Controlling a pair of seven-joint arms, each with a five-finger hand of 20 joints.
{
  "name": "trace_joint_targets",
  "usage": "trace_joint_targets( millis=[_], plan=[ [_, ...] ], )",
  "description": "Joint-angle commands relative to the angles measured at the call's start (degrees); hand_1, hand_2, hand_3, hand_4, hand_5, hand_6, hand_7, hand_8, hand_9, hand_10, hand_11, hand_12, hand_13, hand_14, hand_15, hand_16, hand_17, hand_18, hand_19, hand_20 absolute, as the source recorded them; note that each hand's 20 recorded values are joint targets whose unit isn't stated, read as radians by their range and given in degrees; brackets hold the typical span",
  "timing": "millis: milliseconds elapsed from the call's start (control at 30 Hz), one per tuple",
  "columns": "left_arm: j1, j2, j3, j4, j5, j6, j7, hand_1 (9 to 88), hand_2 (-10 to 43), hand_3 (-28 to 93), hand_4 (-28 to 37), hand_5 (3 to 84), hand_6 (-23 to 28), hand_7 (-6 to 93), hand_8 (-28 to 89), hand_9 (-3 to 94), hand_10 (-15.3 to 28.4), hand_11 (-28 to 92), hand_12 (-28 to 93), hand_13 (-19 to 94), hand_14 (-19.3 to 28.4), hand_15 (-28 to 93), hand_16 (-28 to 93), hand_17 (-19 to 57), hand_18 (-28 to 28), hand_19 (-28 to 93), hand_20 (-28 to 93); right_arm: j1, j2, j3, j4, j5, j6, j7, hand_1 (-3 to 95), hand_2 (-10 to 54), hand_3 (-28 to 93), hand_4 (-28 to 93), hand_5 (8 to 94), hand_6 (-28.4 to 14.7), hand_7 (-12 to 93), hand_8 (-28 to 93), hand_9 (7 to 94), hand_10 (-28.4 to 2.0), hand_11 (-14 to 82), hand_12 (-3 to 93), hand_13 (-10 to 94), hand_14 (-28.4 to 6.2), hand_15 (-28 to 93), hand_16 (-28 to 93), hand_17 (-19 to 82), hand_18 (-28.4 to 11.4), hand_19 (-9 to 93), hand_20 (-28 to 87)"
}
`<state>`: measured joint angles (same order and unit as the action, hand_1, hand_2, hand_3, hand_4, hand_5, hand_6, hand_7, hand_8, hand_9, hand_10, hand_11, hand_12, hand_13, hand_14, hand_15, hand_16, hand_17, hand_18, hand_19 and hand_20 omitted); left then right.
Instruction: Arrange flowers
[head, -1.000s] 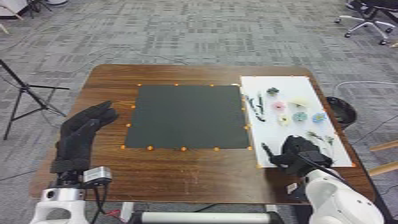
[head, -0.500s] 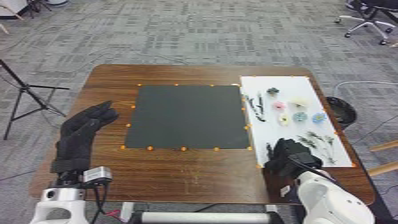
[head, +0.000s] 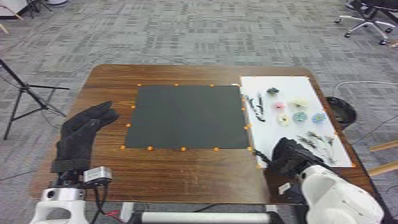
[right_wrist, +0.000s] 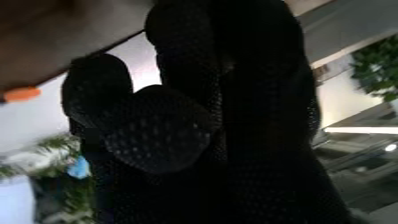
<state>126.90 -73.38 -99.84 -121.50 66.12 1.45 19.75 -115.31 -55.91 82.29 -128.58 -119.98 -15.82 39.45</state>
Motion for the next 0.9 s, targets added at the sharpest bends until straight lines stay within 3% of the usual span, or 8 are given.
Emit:
trace_joint_targets(
  millis=[33, 300, 500, 567, 633, 733, 800, 900],
  plan=[
    [0.30, -0.18, 0.07, -0.18, -0.06, -0.22, -0.21, 29.0, -9.2, 68, -14.3, 49.4, 3.4, 14.2, -6, 47.5, 13.1, 23, 17, 38, 17.1, 32, 4, 0.8, 15.4, 31, 33, -1.29, -1.36, 2.29, 1.24, 14.16, 6.94, 0.48, 57.9, -9.5, 50, 8, 76.8, -2.2, 27, 30, 93.1, -10.6, 32.1, 30.3, 94, 1.9, 59, 23, 68, -12.1, 67, 43],
    [0.30, 0.04, 0.00, -0.03, -0.21, 0.13, -0.20, 29.1, -9.3, 68, -14.4, 49.4, 3.5, 14.4, -6, 47.4, 13.1, 22, 17, 38, 17.2, 32, 4, 0.8, 15.4, 30, 33, -0.60, -0.64, 3.88, -0.33, 15.91, 12.92, -1.49, 57.3, -9.5, 52, 7, 76.4, -2.4, 28, 29, 92.8, -10.6, 33.6, 29.5, 94, 2.1, 61, 22, 68, -11.6, 67, 43],
    [-0.28, 1.55, -1.30, 1.53, -0.10, 1.21, -0.35, 29.1, -9.3, 68, -14.4, 49.3, 3.5, 14.4, -6, 47.5, 13.2, 22, 17, 38, 17.2, 32, 4, 0.8, 15.4, 30, 33, 1.57, 0.49, 2.91, -0.96, 15.70, 14.32, -2.51, 57.1, -9.5, 53, 6, 76.1, -2.5, 29, 29, 92.9, -10.6, 33.8, 29.8, 94, 2.3, 62, 22, 68, -11.6, 68, 42],
    [-0.75, 2.37, -2.13, 2.59, 0.46, 1.94, -0.42, 29.2, -9.2, 68, -14.5, 49.4, 3.4, 14.4, -6, 47.5, 13.2, 22, 16, 38, 17.3, 31, 4, 1.0, 15.5, 30, 33, 3.44, 1.68, 0.80, -0.68, 12.25, 14.31, -3.29, 57.0, -9.5, 54, 6, 76.1, -2.5, 29, 29, 92.8, -10.6, 33.8, 29.8, 94, 2.4, 62, 22, 68, -11.6, 68, 42],
    [-1.45, 3.54, -2.62, 4.16, 0.60, 4.00, -0.40, 29.3, -9.2, 68, -14.6, 49.4, 3.4, 14.4, -6, 47.5, 13.2, 22, 16, 38, 17.2, 31, 3, 1.3, 15.5, 30, 33, 6.25, 3.14, -2.09, -0.10, 9.56, 14.43, -4.50, 57.1, -9.5, 54, 6, 76.0, -2.6, 29, 29, 92.9, -10.7, 33.9, 29.7, 94, 2.4, 62, 21, 68, -11.6, 68, 42],
    [-2.56, 5.34, -3.50, 6.86, -0.21, 7.29, -0.76, 29.3, -9.1, 68, -15.2, 49.5, 3.5, 14.4, -6, 46.5, 13.3, 20, 15, 36, 15.8, 18, 4, 4.0, 14.2, 20, 26, 12.74, 4.15, -7.22, 0.99, 9.59, 13.46, -5.47, 57.2, -9.5, 54, 5, 76.1, -2.7, 30, 28, 92.9, -10.7, 34.0, 29.4, 94, 2.5, 62, 21, 69, -11.5, 68, 42],
    [-3.61, 6.51, -3.97, 8.72, -0.54, 8.62, -0.73, 28.0, -7.9, 68, -16.6, 49.3, 3.4, 14.0, -7, 45.5, 13.2, 19, 14, 33, 14.4, 11, 5, 4.6, 12.6, 12, 21, 17.25, 4.00, -10.50, 2.21, 9.46, 13.10, -6.14, 57.1, -9.5, 54, 5, 76.0, -2.6, 30, 28, 92.9, -10.7, 34.0, 29.2, 94, 2.4, 62, 21, 69, -11.4, 68, 42],
    [-5.06, 7.85, -4.52, 10.68, -1.68, 9.90, -0.98, 26.1, -6.3, 69, -18.0, 49.1, 3.5, 13.5, -7, 45.3, 13.3, 18, 14, 32, 13.8, 9, 5, 5.1, 11.6, 8, 19, 23.50, 3.25, -15.07, 4.37, 8.74, 13.09, -6.71, 57.1, -9.5, 54, 5, 76.1, -2.5, 30, 28, 93.0, -10.8, 34.0, 29.1, 94, 2.5, 62, 21, 69, -11.3, 68, 42]
  ],
)
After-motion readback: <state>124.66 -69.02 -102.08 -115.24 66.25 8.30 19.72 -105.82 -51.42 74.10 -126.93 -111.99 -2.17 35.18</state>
